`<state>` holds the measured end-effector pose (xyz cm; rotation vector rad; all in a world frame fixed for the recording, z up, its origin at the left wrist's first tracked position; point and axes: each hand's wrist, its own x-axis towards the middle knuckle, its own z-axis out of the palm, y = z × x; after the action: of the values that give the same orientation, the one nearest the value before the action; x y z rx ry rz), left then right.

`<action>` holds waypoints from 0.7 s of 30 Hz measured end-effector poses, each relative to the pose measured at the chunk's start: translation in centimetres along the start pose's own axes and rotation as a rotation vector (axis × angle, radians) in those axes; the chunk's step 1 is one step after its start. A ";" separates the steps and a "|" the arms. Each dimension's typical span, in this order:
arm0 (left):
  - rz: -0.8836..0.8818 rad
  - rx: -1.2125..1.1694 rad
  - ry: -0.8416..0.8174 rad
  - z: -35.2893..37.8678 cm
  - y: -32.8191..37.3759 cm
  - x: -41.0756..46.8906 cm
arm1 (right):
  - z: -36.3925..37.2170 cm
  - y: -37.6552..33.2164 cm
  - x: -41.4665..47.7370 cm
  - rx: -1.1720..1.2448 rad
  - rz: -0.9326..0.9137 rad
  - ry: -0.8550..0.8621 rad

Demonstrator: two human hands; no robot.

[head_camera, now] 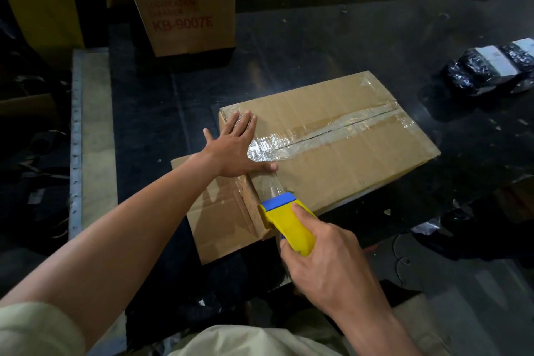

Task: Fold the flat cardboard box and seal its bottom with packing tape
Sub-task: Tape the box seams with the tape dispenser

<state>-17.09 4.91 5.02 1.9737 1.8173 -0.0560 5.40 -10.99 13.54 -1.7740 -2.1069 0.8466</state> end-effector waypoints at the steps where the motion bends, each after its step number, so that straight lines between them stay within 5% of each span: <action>1: 0.000 -0.001 -0.001 0.0 0.0 0.0 | 0.2 0.1 -0.2 -0.017 0.013 -0.009; 13: 0.016 0.127 0.125 0.8 1.5 -1.0 | 0.9 0.3 -1.2 -0.072 0.060 0.006; 21: 0.017 0.114 0.061 1.8 1.5 -1.5 | 0.6 0.4 -0.8 -0.076 0.030 -0.014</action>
<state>-15.36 2.88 4.37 2.0901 1.8726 -0.0968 5.56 -11.86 12.93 -1.8475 -2.1533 0.7981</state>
